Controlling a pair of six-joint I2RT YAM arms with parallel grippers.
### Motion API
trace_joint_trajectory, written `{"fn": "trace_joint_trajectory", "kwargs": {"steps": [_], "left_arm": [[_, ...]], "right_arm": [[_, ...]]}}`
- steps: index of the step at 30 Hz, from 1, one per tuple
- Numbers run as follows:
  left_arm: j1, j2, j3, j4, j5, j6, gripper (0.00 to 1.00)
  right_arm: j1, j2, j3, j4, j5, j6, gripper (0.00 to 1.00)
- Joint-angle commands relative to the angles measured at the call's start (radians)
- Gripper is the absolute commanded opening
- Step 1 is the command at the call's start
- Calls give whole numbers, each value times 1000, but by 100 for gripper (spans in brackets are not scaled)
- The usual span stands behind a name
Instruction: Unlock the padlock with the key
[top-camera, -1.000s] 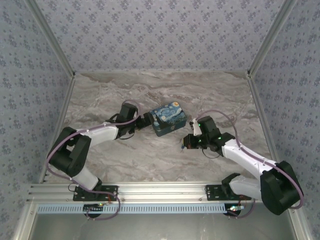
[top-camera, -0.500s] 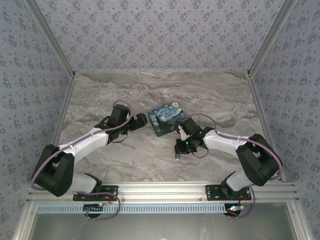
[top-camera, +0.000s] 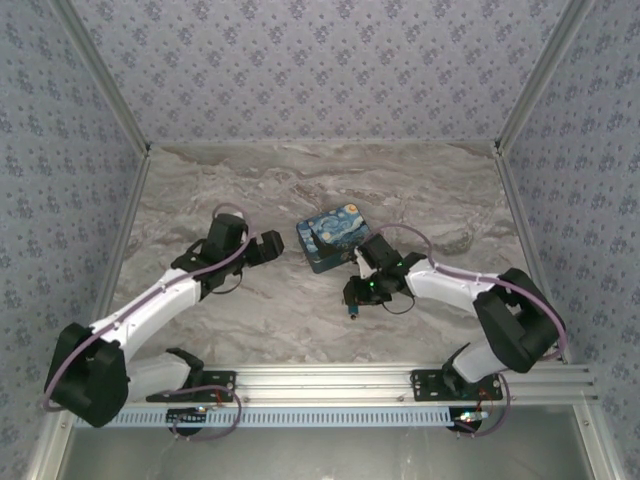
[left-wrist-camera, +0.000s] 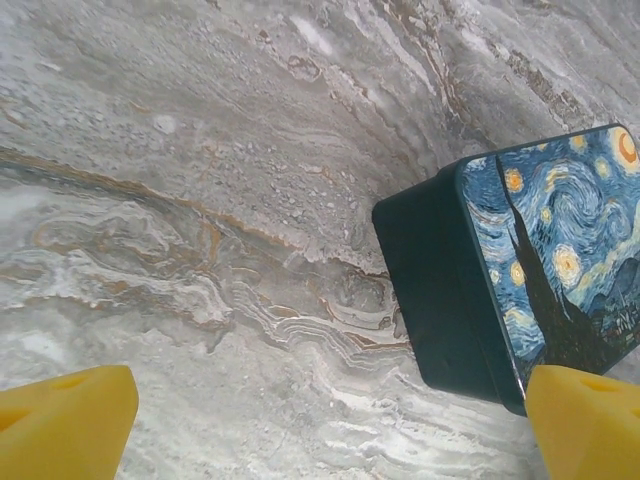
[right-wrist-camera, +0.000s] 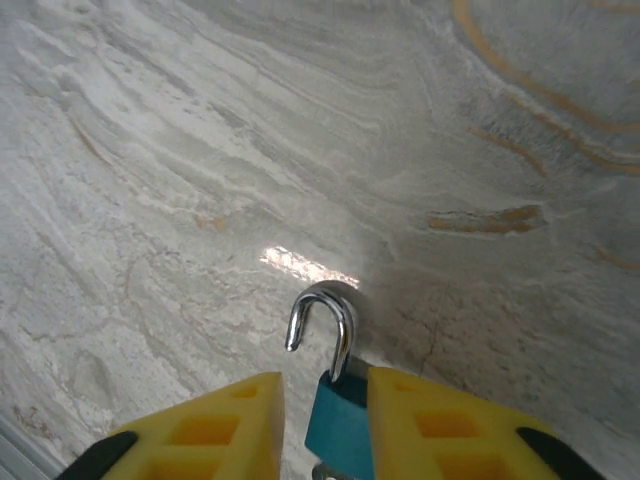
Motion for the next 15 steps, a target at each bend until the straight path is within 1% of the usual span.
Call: {"fn": "trace_joint_trajectory", "kwargs": {"steps": [1,5,9,11,15], "left_arm": [[8,-63,-7,-48,-52,45,99],[8,-134,-10,-79,-96,78,99],[12,-224,-3,-159,-219,152,99],[15,-273,-5,-184,-283,180,99],[25,-355,-25,-179,-382,244,99]], "right_arm": [[-2,-86,24,-63,76,-26,34],[-29,-175,30,-103,142,-50,38],[-101,-321,-3,-55,137,-15,44],[-148,-408,-33,-22,144,-6,50],[-284,-539,-65,-36,185,-22,59]]}}
